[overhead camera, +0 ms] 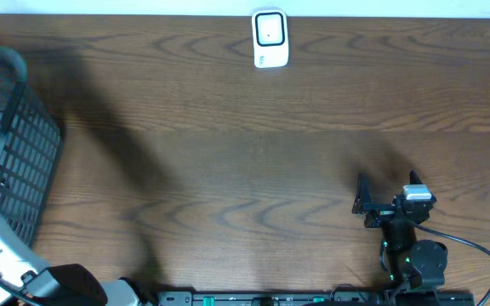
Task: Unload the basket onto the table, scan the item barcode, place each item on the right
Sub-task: 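Reach the left gripper into the basket and grasp the pink-purple packet, then carry the packet to the scanner with the left gripper, drop it on table, then reach the left gripper into the basket and grasp the green wipes pack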
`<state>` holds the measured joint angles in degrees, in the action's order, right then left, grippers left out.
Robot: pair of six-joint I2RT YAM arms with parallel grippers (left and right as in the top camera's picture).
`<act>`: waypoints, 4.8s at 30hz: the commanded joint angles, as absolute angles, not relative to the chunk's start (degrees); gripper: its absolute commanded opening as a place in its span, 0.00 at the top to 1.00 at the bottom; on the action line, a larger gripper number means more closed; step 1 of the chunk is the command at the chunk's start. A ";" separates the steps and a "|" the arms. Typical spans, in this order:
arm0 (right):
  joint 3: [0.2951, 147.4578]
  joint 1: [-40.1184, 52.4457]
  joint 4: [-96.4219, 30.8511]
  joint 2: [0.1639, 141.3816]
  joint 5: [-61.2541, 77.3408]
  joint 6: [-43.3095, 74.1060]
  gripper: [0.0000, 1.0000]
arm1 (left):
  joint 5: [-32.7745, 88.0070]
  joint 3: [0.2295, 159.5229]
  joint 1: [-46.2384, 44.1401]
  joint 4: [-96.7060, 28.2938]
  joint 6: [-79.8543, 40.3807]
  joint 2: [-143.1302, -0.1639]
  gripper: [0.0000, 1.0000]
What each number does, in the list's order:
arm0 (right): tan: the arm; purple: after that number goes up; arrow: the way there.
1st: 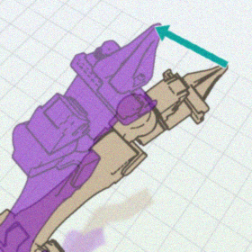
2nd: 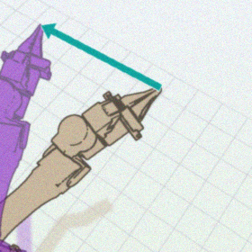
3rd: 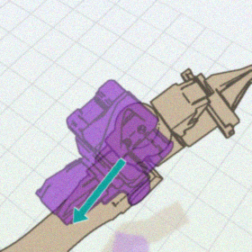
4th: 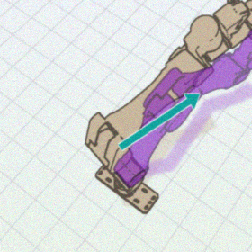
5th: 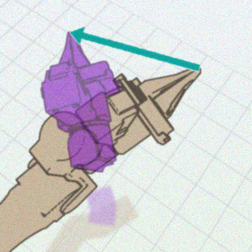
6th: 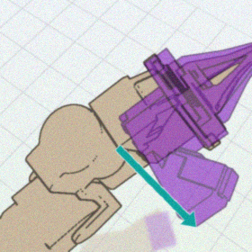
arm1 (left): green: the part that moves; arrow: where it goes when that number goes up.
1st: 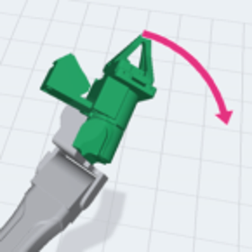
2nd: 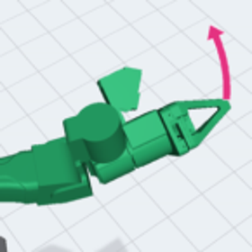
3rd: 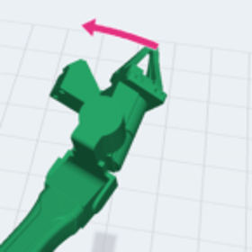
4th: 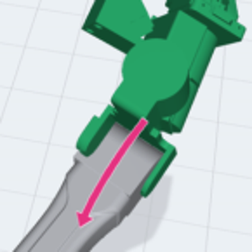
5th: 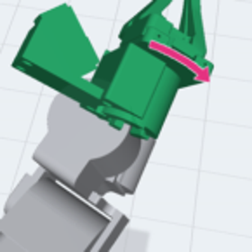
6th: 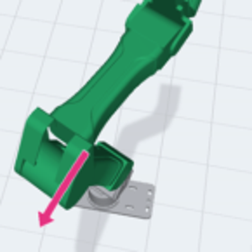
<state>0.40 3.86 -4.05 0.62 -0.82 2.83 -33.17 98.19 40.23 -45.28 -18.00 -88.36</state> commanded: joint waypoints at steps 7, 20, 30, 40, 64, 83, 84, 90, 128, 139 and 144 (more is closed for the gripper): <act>0.32 3.51 -4.32 0.32 -0.51 3.60 0.01 | -22.48 96.33 47.40 -49.95 -25.71 -90.76 0.02; 0.30 3.51 -4.32 0.32 -0.51 3.60 0.01 | -16.97 93.91 47.79 -54.61 -25.82 -107.55 0.02; 0.30 3.51 -4.32 0.32 -0.51 3.60 0.01 | -20.53 93.86 47.94 -57.19 -30.74 -113.51 0.02; 0.30 3.51 -4.32 0.32 -0.51 3.60 0.01 | -19.92 93.86 47.94 -54.87 -30.74 -120.73 0.02; 0.30 3.51 -4.29 0.32 -0.51 3.60 0.01 | 16.43 104.22 47.79 -45.67 -31.94 -89.08 0.93; 0.30 3.51 -4.29 0.32 -0.51 3.60 0.01 | 45.82 103.24 8.58 -44.75 -17.43 -81.91 0.93; 0.32 3.51 -4.29 0.32 -0.51 3.60 0.01 | 45.56 102.76 4.08 -47.03 -12.75 -82.76 0.93; 0.30 3.51 -4.32 0.32 -0.51 3.60 0.01 | 25.26 101.38 -16.82 -61.25 -1.72 -91.68 0.93; 0.32 3.51 -4.29 0.32 -0.51 3.60 0.01 | -6.24 155.89 19.35 -77.89 -24.75 -107.48 0.02; 0.32 3.51 -4.32 0.32 -0.51 3.60 0.01 | -29.19 134.82 41.45 -93.54 -40.80 -111.63 0.02; 0.30 3.51 -4.29 0.32 -0.51 3.60 0.01 | -26.85 123.39 46.04 -88.25 -38.13 -114.10 0.02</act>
<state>0.40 3.86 -4.05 0.62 -0.82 2.85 -26.13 127.61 44.27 -89.52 -38.98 -113.49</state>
